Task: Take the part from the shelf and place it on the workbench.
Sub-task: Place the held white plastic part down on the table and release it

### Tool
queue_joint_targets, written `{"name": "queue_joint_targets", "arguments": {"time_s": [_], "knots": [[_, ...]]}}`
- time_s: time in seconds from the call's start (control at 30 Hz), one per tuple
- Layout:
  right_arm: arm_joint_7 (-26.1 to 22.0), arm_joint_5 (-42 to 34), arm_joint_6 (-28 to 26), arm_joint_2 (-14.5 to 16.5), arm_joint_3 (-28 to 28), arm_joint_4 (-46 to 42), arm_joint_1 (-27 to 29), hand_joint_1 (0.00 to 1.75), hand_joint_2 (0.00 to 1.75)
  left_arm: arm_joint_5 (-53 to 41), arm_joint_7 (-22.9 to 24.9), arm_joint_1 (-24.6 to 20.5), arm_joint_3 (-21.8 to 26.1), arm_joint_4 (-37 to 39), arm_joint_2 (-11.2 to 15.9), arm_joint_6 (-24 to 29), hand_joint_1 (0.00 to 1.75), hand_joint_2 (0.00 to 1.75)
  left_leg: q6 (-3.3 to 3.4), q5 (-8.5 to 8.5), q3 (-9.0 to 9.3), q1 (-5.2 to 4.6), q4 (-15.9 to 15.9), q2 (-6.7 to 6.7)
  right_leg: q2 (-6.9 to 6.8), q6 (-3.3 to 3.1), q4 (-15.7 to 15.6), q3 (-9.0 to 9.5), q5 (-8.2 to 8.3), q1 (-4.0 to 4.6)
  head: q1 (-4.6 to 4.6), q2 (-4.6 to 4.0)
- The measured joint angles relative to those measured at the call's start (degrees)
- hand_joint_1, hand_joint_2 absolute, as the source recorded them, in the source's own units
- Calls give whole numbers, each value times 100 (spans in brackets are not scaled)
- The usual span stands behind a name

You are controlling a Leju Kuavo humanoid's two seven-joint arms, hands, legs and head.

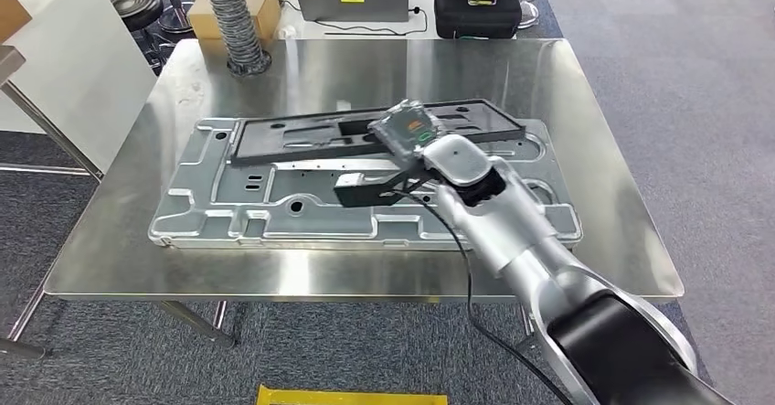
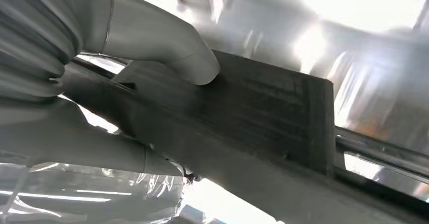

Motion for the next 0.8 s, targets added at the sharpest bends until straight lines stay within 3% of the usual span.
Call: {"name": "queue_joint_targets", "arguments": {"time_s": [0.1,0.17,0.27,0.3,0.33,0.37,0.4,0.47,0.53,0.63,0.7,0.77,0.8], "knots": [[-23,102,94,337,473,808,-107,175,175,-41,-84,8,-45,1,0,4,0,175,-110,-29,0,24,-24,-15,1,-127,-120,49,-48,30,-18,1],[-8,107,95,478,662,1198,-145,175,175,-88,-108,23,-90,2,-1,6,0,175,-160,-183,-92,35,207,14,-6,-208,-162,102,-54,20,-34,0],[26,65,55,593,835,1630,-162,175,175,-114,-129,28,-115,3,-1,11,0,175,-180,-636,-641,35,1311,40,-5,-282,-181,167,-91,46,-52,0],[34,41,29,612,870,1736,-151,175,175,-115,-132,34,-119,4,-2,11,0,175,-177,-689,-807,36,1593,40,0,-293,-181,188,-108,59,-52,0],[43,17,2,624,897,1828,-143,175,175,-118,-135,43,-123,5,-2,11,0,175,-167,-627,-875,35,1665,40,9,-296,-180,216,-127,69,-52,0],[55,-6,-25,637,914,1901,-138,175,175,-119,-138,51,-129,6,-3,11,0,175,-150,-457,-822,34,1496,40,19,-292,-180,253,-150,76,-52,1],[68,-26,-49,646,924,1958,-139,175,175,-120,-143,56,-136,7,-3,10,0,175,-127,-222,-663,33,1128,40,28,-282,-180,298,-175,80,-51,1],[103,-69,-78,658,933,2054,-150,87,87,-121,-163,50,-149,7,-3,-2,0,175,-76,97,-291,14,343,36,43,-239,-174,367,-227,97,-50,1],[151,-113,-96,656,934,2135,-157,0,0,-120,-184,41,-157,7,-3,-18,0,175,-31,131,-143,-17,29,31,54,-180,-176,379,-249,109,-46,0],[217,-190,-160,624,928,2223,-154,0,0,-141,-186,53,-179,7,-4,10,0,175,70,152,-138,-15,-20,40,51,-79,-133,348,-290,94,-44,0],[228,-280,-297,585,897,2255,-152,0,0,-174,-181,57,-213,7,-5,37,0,87,134,177,-125,2,-55,53,36,-29,294,147,-546,89,-37,0],[155,-475,-496,542,824,2268,-127,0,0,-192,-219,57,-240,7,-5,41,0,0,162,173,-127,-10,-53,56,28,-6,1078,-247,-906,84,-30,1],[42,-663,-599,519,754,2266,-103,0,0,-195,-252,59,-246,7,-5,41,0,0,168,168,-126,-15,-50,56,27,-1,1384,-413,-993,82,-31,0]]}}
